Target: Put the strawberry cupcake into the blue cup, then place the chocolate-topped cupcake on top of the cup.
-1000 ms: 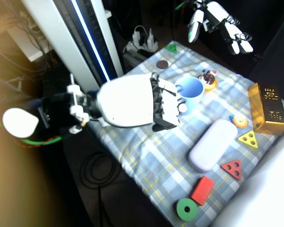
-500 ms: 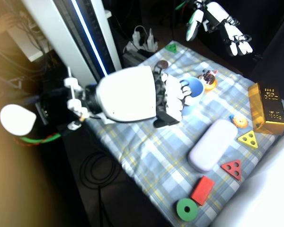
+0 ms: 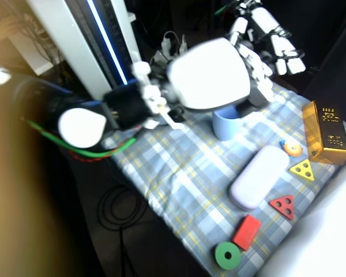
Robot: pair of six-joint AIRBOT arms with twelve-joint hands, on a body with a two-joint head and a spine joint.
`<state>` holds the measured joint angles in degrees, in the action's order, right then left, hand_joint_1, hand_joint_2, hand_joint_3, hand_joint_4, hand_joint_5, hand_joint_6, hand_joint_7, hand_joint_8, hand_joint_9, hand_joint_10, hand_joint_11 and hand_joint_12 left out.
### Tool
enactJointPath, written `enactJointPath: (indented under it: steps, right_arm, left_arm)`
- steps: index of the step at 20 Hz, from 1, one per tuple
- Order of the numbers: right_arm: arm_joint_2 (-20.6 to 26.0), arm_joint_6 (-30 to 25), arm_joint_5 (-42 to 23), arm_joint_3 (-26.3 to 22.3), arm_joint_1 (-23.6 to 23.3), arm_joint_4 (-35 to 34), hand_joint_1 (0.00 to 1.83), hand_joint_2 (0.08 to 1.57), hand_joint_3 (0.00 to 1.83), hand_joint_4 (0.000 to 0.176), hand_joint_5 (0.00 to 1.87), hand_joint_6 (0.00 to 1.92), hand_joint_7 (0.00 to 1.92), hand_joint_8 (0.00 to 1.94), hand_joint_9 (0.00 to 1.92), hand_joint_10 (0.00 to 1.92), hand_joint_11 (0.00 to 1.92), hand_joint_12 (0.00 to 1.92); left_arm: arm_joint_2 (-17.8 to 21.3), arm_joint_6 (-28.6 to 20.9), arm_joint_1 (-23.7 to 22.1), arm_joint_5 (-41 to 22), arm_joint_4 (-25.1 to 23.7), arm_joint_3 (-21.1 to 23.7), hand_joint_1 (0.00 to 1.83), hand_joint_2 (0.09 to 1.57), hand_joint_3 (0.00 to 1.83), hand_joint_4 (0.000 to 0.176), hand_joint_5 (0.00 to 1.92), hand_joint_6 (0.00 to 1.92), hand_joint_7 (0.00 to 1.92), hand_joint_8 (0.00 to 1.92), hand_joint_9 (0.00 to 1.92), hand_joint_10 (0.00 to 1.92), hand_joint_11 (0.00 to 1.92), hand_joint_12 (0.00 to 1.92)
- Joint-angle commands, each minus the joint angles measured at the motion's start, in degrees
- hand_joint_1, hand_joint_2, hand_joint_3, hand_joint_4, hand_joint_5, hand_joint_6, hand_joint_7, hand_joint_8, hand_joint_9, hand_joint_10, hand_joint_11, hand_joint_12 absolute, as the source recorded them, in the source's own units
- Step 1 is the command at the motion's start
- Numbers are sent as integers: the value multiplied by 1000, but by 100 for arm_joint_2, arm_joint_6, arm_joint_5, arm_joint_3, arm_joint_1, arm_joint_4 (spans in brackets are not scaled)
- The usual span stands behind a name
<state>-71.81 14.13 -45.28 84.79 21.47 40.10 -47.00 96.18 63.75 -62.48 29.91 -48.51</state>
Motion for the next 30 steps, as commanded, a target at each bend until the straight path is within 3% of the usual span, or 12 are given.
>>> enactJointPath:
  steps: [1,5,9,11,12,13,14,18,20,22,24,30]
  right_arm:
    - [-12,-16,-540,11,-81,-350,982,1058,0,0,929,0,1332,3,1385,355,1076,1249]
    - [-10,-32,-536,12,-81,-257,974,1054,0,0,941,3,1332,3,1442,175,1053,1251]
    - [-10,-107,-536,10,-81,-195,1005,1006,0,0,987,5,1419,21,1565,230,1133,1317]
    - [-10,-256,-536,7,-81,-97,1005,1028,2,0,975,0,1380,3,1490,181,1095,1284]
    - [-10,-265,-537,-1,-81,-80,1094,1051,21,0,1056,650,1435,9,1474,273,1025,1428]
    - [-18,-265,-537,-12,-80,-63,1097,1098,2,0,1001,899,1546,200,1338,1228,1141,1789]
    - [-24,-265,-536,-12,-79,-54,1033,1054,0,0,891,361,1356,821,1255,1640,1177,1895]
    - [-53,-265,-531,-14,-62,-36,933,1040,0,0,866,5,1067,1697,1182,1920,1214,1921]
    - [-81,-281,-528,-13,-41,-15,895,1030,0,0,806,0,979,1008,1000,1610,949,1921]
    - [-107,-281,-507,-12,-39,26,816,1014,0,0,625,0,796,168,654,473,359,1302]
    - [-122,-281,-487,-13,-38,58,763,995,0,0,503,0,639,7,542,48,203,951]
    - [-128,-282,-464,-13,-35,97,592,967,1,20,303,0,464,0,481,0,129,905]
  left_arm:
    - [-11,-28,-62,-671,-150,-16,305,816,2,116,277,2,133,2,39,0,13,10]
    - [-13,-29,-62,-642,-150,-20,330,796,0,137,271,0,122,0,33,0,19,13]
    - [-8,-29,-78,-629,-152,-20,323,815,3,106,273,4,116,4,22,4,11,9]
    - [-3,-29,-85,-625,-152,-20,309,810,0,122,259,1,98,0,4,0,0,0]
    - [-4,-29,-87,-625,-152,-21,321,805,0,121,269,5,107,4,13,4,0,0]
    - [-7,-29,-89,-626,-152,-21,320,809,0,117,265,3,112,6,19,6,9,4]
    - [-7,-29,-90,-624,-152,-21,320,816,3,116,269,4,118,7,25,8,18,8]
    - [-13,-29,-93,-621,-152,-28,299,811,0,136,263,0,125,5,33,6,26,12]
    - [-12,-29,-94,-620,-152,-28,289,808,0,135,265,1,123,2,32,4,28,13]
    - [-9,-29,-94,-619,-152,-29,304,813,1,137,266,1,133,5,37,4,29,14]
    - [-12,-29,-96,-620,-152,-32,300,812,1,125,279,5,137,4,40,4,23,11]
    - [-10,-29,-99,-618,-152,-31,295,798,0,144,276,1,136,1,41,3,35,17]
